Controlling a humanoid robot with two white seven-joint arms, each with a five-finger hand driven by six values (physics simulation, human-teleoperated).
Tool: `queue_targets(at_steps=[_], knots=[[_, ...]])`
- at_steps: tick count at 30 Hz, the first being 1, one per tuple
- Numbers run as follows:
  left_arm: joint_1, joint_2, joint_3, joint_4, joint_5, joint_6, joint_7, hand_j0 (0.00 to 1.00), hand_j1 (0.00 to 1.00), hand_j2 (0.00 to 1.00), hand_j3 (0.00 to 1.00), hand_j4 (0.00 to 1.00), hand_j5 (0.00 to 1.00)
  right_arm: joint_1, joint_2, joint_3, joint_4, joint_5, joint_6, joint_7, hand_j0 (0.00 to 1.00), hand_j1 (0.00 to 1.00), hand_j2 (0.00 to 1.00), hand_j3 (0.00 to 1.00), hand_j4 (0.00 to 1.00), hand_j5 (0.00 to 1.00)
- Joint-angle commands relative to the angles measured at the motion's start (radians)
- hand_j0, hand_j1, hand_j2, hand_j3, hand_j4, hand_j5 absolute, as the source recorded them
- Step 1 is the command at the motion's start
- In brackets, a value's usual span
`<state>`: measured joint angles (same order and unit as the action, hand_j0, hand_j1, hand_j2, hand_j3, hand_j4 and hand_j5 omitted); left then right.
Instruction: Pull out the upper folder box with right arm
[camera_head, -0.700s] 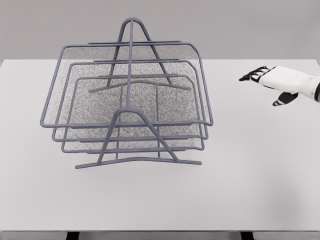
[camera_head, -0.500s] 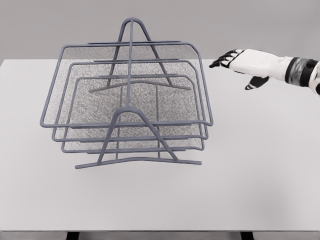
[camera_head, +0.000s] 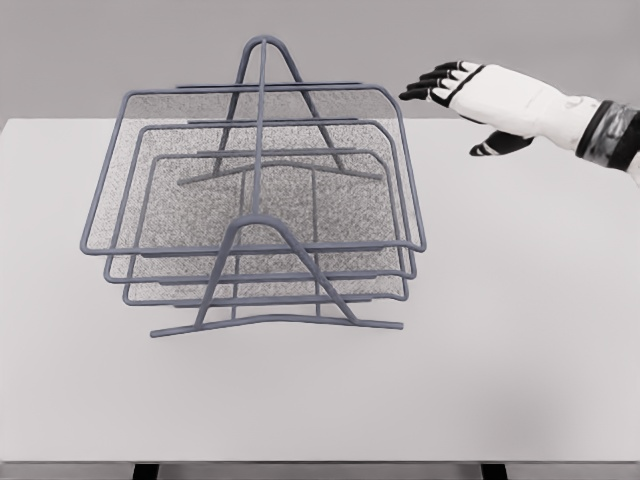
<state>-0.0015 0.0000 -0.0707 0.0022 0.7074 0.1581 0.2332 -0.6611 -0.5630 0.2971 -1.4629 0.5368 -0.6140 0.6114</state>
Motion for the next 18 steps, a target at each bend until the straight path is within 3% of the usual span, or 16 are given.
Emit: queue_targets(at_steps=[1, 2, 4, 7, 18], knots=[[0.0, 0.0, -0.001, 0.001, 0.0, 0.0, 0.0, 1.0, 1.0, 1.0, 1.0, 1.0, 1.0, 0.0, -0.008, 0.033, -0.117, -0.014, 0.003, -0.001, 1.0, 1.0, 1.0, 1.0, 1.0, 1.0], [0.0, 0.0, 0.0, -0.001, 0.0, 0.0, 0.0, 1.0, 1.0, 1.0, 1.0, 1.0, 1.0, 0.003, -0.02, -0.016, -0.154, -0.087, 0.003, -0.001, 1.0, 1.0, 1.0, 1.0, 1.0, 1.0], [0.0, 0.0, -0.001, 0.001, 0.0, 0.0, 0.0, 1.0, 1.0, 1.0, 1.0, 1.0, 1.0, 0.021, -0.031, -0.029, -0.181, -0.095, 0.003, -0.001, 1.0, 1.0, 1.0, 1.0, 1.0, 1.0], [0.0, 0.0, -0.001, 0.001, 0.0, 0.0, 0.0, 1.0, 1.0, 1.0, 1.0, 1.0, 1.0, 0.135, -0.043, -0.009, -0.18, -0.09, 0.003, -0.001, 1.0, 1.0, 1.0, 1.0, 1.0, 1.0], [0.0, 0.0, 0.0, -0.001, 0.0, 0.0, 0.0, 1.0, 1.0, 1.0, 1.0, 1.0, 1.0, 0.15, -0.048, 0.051, -0.174, -0.06, 0.003, -0.001, 1.0, 1.0, 1.0, 1.0, 1.0, 1.0]])
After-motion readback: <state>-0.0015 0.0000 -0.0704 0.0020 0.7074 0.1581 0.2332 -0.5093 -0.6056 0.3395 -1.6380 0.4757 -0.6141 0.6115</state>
